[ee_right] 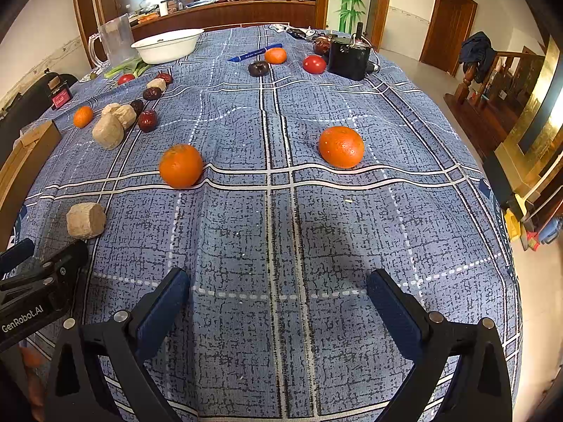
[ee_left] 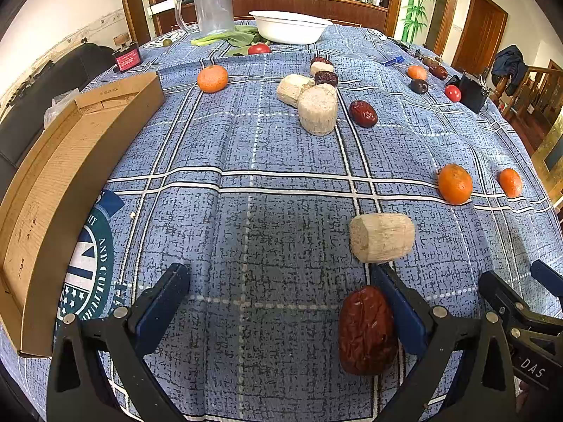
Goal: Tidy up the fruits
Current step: 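Move both tools toward the red date and the orange on the cloth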
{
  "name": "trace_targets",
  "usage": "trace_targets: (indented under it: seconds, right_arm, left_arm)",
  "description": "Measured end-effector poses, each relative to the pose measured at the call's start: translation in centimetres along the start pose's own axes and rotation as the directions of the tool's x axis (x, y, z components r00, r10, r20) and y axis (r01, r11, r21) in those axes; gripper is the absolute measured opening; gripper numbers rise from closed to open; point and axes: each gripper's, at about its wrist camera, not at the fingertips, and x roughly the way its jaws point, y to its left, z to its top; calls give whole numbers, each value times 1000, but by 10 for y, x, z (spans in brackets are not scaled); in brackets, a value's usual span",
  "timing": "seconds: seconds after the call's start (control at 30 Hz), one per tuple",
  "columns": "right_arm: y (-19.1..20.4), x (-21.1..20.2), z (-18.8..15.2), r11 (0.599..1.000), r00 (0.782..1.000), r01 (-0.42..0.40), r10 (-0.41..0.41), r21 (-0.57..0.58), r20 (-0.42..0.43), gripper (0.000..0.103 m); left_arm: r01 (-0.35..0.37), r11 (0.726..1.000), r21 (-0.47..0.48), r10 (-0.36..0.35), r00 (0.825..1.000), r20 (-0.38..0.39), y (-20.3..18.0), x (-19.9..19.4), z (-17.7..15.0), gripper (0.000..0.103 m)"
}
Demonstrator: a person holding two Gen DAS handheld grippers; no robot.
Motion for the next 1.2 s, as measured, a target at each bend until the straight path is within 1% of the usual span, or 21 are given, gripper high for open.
trace_targets:
  seconds: [0.13, 0.2, 0.23, 0.3, 0.33, 0.37, 0.5, 0.57, 0.7, 0.83, 1.0, 1.2]
  right_arm:
    - [1, 1, 3, 1000, 1000, 6, -6, 3, 0, 102]
    - [2, -5, 2, 1000, 1000, 22, -22, 15, 11, 102]
    - [4, -10, 3, 1000, 1000, 17, -17, 19, 21, 102]
    - [7, -24, 7, 1000, 999, -3, 2, 11, 41, 102]
    - [10, -31, 9, 1000, 999, -2, 2, 3, 51, 102]
    - [15, -40, 12, 1000, 998, 1, 0, -4, 64, 102]
    - [31, -67, 16, 1000, 995, -11, 12, -16, 103, 102]
    - [40, -76, 14, 1000, 994, -10, 13, -28, 113, 102]
    - [49, -83, 9, 1000, 991, 14, -11, -28, 131, 102]
    - [49, -85, 1, 1000, 992, 11, -11, -4, 123, 102]
    - [50, -90, -5, 1000, 993, 15, -15, 4, 120, 102]
    - [48, -95, -10, 1000, 992, 25, -25, 3, 124, 102]
  left_arm:
    - [11, 1000, 12, -11, 1000, -9, 2, 0, 1, 103]
    - [12, 1000, 16, -12, 1000, -24, 6, -3, 2, 103]
    - [13, 1000, 11, -13, 1000, -20, 11, -7, 4, 103]
    - [22, 1000, -2, -22, 1000, 13, 20, -18, 5, 103]
    - [16, 1000, -6, -16, 999, 29, 26, -26, 6, 103]
    - [9, 1000, -7, -9, 999, 38, 31, -32, 8, 103]
    - [19, 999, -31, -17, 998, 66, 55, -54, 11, 103]
    - [28, 999, -45, -24, 996, 92, 66, -66, 9, 103]
    - [13, 999, -39, -8, 991, 131, 77, -79, 3, 103]
    - [39, 999, -32, -34, 990, 134, 80, -86, -4, 103]
    - [65, 998, -2, -64, 987, 145, 71, -88, -7, 103]
    - [80, 997, 0, -79, 986, 147, 66, -89, -8, 103]
